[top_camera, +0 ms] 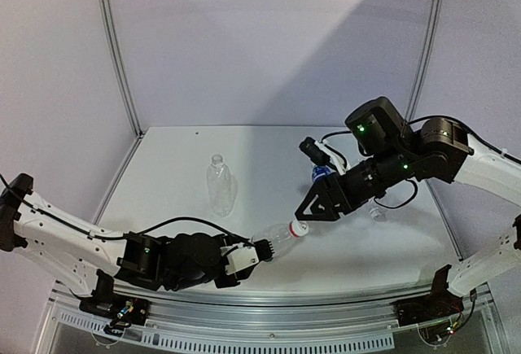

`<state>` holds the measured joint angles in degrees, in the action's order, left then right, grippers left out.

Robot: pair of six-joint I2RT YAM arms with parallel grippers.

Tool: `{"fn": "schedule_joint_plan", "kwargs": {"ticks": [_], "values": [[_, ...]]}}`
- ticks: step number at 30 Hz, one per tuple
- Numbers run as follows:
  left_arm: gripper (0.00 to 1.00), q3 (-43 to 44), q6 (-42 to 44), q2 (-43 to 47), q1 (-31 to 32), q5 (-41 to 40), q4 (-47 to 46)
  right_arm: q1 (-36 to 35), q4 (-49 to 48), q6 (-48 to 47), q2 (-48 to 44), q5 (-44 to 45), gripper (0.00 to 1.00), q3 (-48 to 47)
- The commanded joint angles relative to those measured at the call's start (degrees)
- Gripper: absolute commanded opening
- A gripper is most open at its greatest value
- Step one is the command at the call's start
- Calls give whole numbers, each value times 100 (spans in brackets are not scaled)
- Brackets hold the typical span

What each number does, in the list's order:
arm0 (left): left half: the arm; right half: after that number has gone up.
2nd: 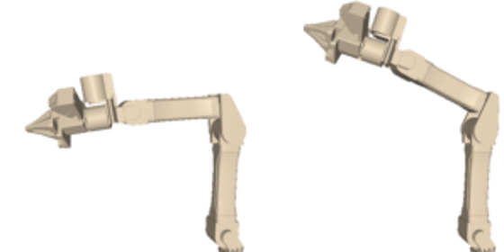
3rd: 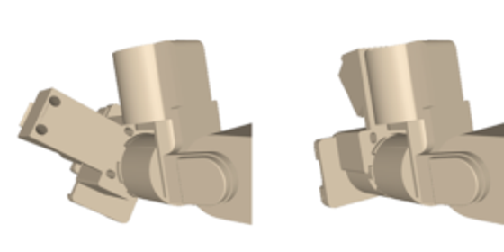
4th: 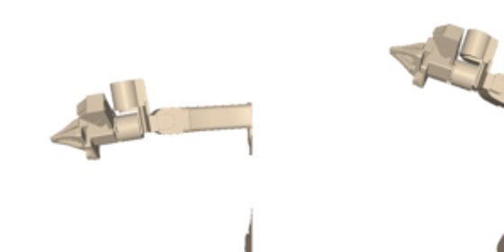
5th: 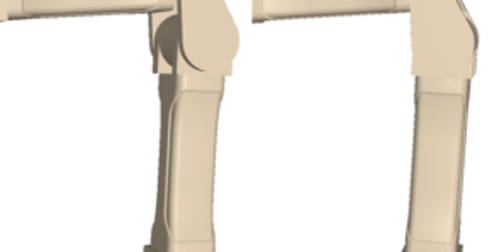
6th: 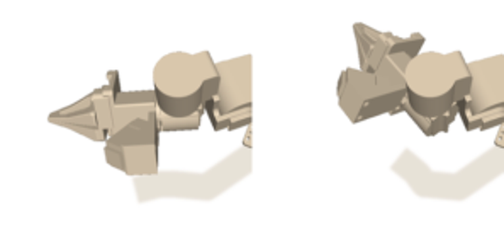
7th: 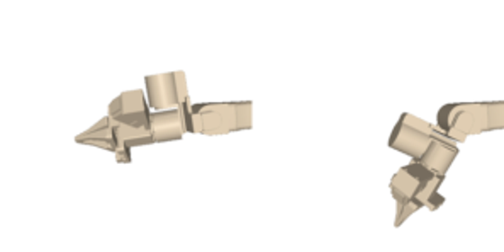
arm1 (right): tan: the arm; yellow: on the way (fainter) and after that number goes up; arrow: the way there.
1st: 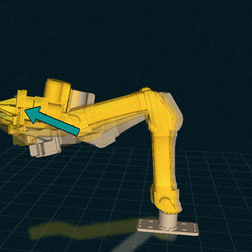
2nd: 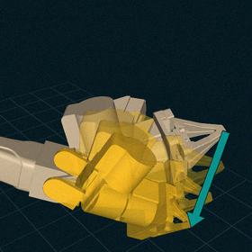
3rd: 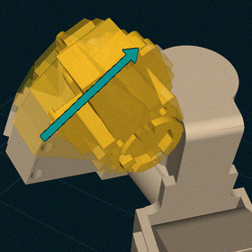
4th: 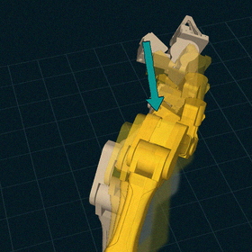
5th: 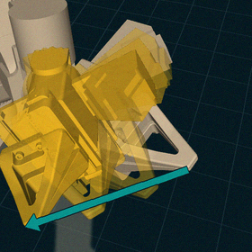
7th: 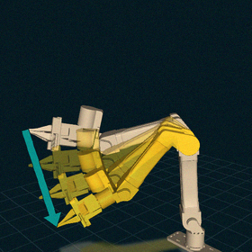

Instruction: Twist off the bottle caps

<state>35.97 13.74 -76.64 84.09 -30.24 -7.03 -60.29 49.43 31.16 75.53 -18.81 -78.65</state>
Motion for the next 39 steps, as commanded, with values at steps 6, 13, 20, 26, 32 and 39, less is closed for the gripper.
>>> {"fn": "schedule_joint_plan", "kwargs": {"ticks": [6,13,20,26,32,39], "values": [[28,147,120,-2,142,-360,12,14,-197,241,142,-587,52,247],[24,160,123,17,195,-381,26,17,-201,259,185,-538,49,236],[24,165,118,5,204,-418,24,17,-247,226,281,-669,38,254],[25,172,87,17,204,-447,34,12,-128,175,381,-675,37,245],[25,182,48,6,205,-430,68,13,31,171,376,-625,33,245],[18,200,15,-7,204,-331,111,-4,414,-81,313,-406,6,155]]}}
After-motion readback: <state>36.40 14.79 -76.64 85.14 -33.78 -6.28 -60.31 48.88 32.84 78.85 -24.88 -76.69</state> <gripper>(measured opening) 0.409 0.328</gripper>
